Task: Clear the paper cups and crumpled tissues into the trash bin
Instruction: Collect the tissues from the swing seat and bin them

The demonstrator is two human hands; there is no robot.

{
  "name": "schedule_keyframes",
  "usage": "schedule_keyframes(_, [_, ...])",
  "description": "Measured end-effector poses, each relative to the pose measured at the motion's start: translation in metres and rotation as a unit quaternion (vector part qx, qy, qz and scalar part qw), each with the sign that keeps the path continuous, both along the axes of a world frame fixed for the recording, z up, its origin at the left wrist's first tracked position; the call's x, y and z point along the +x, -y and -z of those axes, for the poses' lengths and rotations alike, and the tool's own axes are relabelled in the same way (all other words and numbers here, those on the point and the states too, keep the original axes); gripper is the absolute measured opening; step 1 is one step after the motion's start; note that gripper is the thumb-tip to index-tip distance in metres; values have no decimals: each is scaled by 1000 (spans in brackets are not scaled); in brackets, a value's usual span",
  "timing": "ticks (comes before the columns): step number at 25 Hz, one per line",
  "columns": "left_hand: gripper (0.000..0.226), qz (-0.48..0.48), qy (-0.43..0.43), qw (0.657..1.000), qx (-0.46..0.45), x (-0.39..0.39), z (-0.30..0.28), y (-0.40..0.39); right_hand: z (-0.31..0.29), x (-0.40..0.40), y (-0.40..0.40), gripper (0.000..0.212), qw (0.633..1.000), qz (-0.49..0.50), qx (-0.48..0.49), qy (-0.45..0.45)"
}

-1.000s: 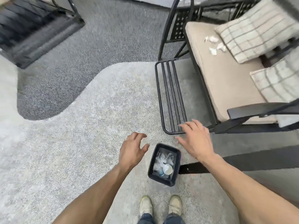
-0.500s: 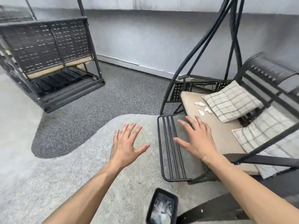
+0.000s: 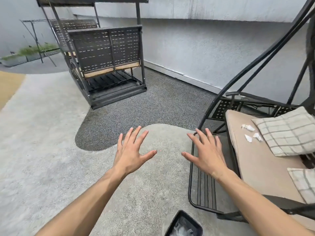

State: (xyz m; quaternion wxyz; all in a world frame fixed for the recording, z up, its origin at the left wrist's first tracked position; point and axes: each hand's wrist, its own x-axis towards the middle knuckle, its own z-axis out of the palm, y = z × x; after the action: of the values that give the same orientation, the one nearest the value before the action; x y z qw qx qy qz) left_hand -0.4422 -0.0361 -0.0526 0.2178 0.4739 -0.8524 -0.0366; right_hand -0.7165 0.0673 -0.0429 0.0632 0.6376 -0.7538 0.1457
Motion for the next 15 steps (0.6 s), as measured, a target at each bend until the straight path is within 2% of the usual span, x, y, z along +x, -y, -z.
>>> schedule_keyframes(7, [85, -73, -6, 997, 0, 76, 5, 60, 10, 62, 98, 79, 998, -65, 12, 17])
schedule_keyframes(15, [85, -55, 8, 998, 5, 124, 13, 198, 14, 116, 230, 78, 999, -33, 22, -1])
